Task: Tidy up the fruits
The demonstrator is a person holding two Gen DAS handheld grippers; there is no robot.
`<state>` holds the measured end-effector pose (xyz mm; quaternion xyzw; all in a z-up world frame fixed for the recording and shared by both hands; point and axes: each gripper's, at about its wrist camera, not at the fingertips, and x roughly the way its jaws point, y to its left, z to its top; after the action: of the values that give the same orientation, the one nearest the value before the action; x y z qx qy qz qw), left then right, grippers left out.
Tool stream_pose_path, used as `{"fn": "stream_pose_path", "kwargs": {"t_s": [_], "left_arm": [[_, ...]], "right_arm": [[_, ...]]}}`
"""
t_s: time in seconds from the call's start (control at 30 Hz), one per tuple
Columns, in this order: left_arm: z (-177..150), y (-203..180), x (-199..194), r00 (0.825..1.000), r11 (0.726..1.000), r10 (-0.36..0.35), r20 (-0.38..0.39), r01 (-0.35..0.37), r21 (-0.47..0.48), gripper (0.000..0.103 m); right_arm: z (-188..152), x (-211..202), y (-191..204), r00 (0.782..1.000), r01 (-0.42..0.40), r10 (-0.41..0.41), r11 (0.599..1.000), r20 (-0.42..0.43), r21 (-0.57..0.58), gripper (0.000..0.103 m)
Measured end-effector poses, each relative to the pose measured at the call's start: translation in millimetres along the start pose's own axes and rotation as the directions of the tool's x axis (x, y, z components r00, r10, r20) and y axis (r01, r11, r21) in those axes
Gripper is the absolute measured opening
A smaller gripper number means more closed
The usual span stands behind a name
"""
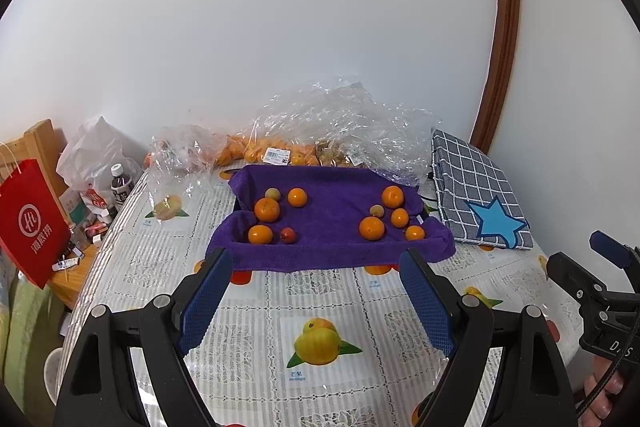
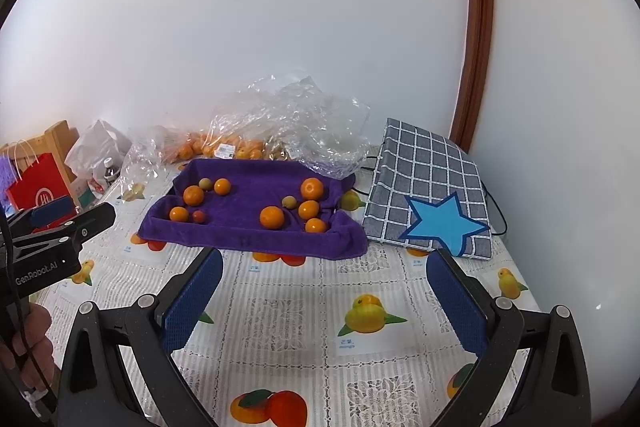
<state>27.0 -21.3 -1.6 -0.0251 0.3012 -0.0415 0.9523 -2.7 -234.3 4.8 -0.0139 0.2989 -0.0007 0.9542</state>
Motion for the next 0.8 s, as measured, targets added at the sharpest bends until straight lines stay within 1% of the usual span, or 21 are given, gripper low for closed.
{"fn": "stream_pose_path", "kwargs": {"t_s": [0.17, 0.8], "left_arm": [[0.1, -0.3, 1.7, 1.000, 1.000, -0.010, -0.001, 0.010, 0.001, 0.085], [0.2, 1.0, 6.6, 1.000, 1.000, 0.002, -0.011, -0.002, 0.004, 0.085]], "right_arm": [[0.3, -0.7, -0.8, 1.000, -0.002, 0.002, 1.000, 0.007, -0.001, 0.101], [-0.2, 2.4, -0.1, 1.000, -0.010, 0.010, 1.000, 0.003, -0.002, 0.101]]}}
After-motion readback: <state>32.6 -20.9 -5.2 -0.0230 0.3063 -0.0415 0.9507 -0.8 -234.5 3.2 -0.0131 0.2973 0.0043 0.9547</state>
